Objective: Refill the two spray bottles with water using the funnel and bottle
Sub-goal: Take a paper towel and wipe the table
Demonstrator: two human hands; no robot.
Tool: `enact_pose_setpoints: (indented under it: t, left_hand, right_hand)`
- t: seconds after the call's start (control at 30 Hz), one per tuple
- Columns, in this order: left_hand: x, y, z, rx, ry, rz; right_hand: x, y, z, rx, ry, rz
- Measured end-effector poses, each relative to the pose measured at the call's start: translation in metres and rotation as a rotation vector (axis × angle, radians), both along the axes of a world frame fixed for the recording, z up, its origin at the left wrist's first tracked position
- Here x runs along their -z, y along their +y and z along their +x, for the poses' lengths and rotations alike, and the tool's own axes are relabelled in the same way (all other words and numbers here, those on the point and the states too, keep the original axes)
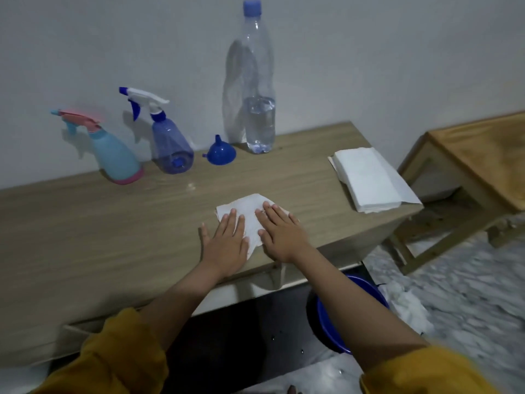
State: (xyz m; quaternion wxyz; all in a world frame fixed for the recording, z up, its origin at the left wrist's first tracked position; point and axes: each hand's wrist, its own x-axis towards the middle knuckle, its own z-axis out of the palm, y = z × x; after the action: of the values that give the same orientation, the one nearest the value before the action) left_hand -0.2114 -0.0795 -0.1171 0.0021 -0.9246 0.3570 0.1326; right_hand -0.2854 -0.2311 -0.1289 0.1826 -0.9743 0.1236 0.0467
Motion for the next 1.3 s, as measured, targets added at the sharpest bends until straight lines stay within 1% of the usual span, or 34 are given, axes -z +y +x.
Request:
enact_pose_setpoints:
  t: [0.17,0.23,0.3,0.37,0.43,0.47,0.53,0.6,0.7,0.77,0.83,0.87,0.9,0.93,0.97,1.0,1.03,1.1,1.17,1.23,1.3]
  left_hand:
    - [-0.003,-0.031,-0.031,0.059,0.016,0.005]
    - [-0.002,-0.04,-0.041,0.087,0.014,0.001]
    - [-0.001,-0.045,-0.048,0.111,0.015,0.007]
    - [-0.002,-0.05,-0.052,0.155,0.025,-0.026]
    - [-0.003,-0.058,-0.058,0.152,0.059,-0.178]
    - [-0.003,-0.062,-0.061,0.127,0.108,-0.294]
    - [-0.005,-0.073,-0.07,0.065,0.277,-0.514]
    - [-0.012,-0.085,-0.081,0.047,0.422,-0.636]
    - [-0.032,-0.108,-0.102,0.11,0.457,-0.764]
    - [-0.043,-0.126,-0.117,0.118,0.489,-0.8]
    - [-0.043,-0.147,-0.132,0.137,0.54,-0.782]
    - [-0.04,-0.159,-0.141,0.159,0.563,-0.776]
    - [-0.035,-0.172,-0.149,0.179,0.587,-0.77]
    - [-0.031,-0.184,-0.159,0.195,0.601,-0.752]
    - [-0.025,-0.198,-0.169,0.207,0.612,-0.733]
    - [-0.02,-0.211,-0.179,0.213,0.619,-0.709]
    - [-0.013,-0.225,-0.189,0.216,0.623,-0.689]
    - [0.0,-0.253,-0.21,0.228,0.63,-0.654]
    - [0.018,-0.279,-0.233,0.224,0.666,-0.587]
    - [0.041,-0.304,-0.254,0.224,0.703,-0.465]
    - [0.065,-0.328,-0.273,0.243,0.767,-0.359]
  right_hand:
    - [0.005,-0.027,-0.036,0.014,-0.018,-0.008]
    - [0.008,-0.032,-0.049,0.023,-0.07,-0.019]
    - [0.011,-0.036,-0.062,0.05,-0.158,0.043]
    - [0.01,-0.035,-0.075,0.151,-0.306,0.22]
    - [0.006,-0.033,-0.086,0.336,-0.455,0.39]
    - [0.003,-0.032,-0.091,0.437,-0.515,0.451]
    - [-0.005,-0.033,-0.097,0.624,-0.589,0.557]
    - [-0.015,-0.034,-0.104,0.785,-0.66,0.76]
    - [-0.026,-0.041,-0.119,0.981,-0.819,1.015]
    - [-0.031,-0.052,-0.134,1.114,-0.939,1.202]
    - [-0.035,-0.069,-0.151,1.253,-1.094,1.428]
    - [-0.035,-0.08,-0.162,1.322,-1.169,1.507]
    - [-0.034,-0.092,-0.174,1.379,-1.234,1.546]
    - [-0.031,-0.103,-0.188,1.424,-1.269,1.541]
    - [-0.026,-0.114,-0.202,1.459,-1.273,1.506]
    - [-0.02,-0.126,-0.217,1.485,-1.236,1.456]
    - [-0.013,-0.136,-0.232,1.5,-1.153,1.395]
    - [0.003,-0.155,-0.261,1.492,-0.882,1.259]
    - [0.021,-0.172,-0.285,1.449,-0.652,1.18]
    - [0.041,-0.19,-0.304,1.424,-0.561,1.142]
    - [0.064,-0.209,-0.322,1.46,-0.509,1.078]
